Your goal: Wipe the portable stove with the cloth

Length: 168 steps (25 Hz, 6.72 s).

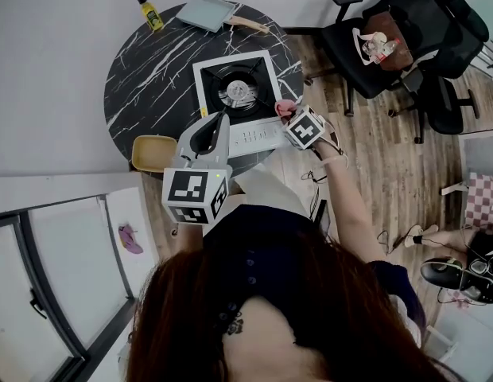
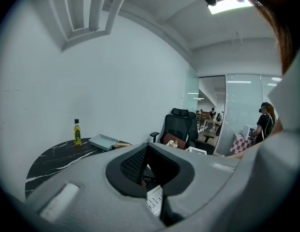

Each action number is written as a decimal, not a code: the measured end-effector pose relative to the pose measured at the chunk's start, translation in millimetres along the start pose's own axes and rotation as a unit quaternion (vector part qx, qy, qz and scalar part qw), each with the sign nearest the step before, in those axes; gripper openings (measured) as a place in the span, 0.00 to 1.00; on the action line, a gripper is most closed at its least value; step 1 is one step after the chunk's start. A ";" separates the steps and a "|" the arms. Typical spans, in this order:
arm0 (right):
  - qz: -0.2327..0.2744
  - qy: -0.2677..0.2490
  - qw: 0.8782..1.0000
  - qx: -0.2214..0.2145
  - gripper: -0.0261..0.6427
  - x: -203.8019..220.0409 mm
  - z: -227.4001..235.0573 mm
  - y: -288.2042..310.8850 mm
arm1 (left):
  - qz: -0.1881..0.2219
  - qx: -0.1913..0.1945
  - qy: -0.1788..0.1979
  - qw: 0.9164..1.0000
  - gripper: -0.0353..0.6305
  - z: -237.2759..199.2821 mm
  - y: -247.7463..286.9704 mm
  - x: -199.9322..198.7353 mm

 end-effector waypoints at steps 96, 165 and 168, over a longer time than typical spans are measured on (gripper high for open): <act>0.095 0.136 0.986 0.029 0.09 -0.2 -138.1 9.4 | -0.004 -0.044 -0.011 0.999 0.07 -58.1 -120.4 41.2; 0.097 0.077 0.988 -0.088 0.09 -64.8 -224.3 47.8 | -0.019 -0.036 -0.011 0.999 0.07 -114.1 -119.9 53.0; 0.101 0.082 0.988 -0.086 0.09 -68.8 -221.0 50.2 | -0.020 -0.034 -0.008 0.999 0.07 -117.1 -117.4 51.7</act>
Point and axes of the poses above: the fingertips, and each gripper's own axes: y forward along the fingers, z to its right, x out of its underside, the point moved 10 cm from there along -y, backward along the fingers, and after that the axes turned 11 degrees about y, right-handed, at the moved point
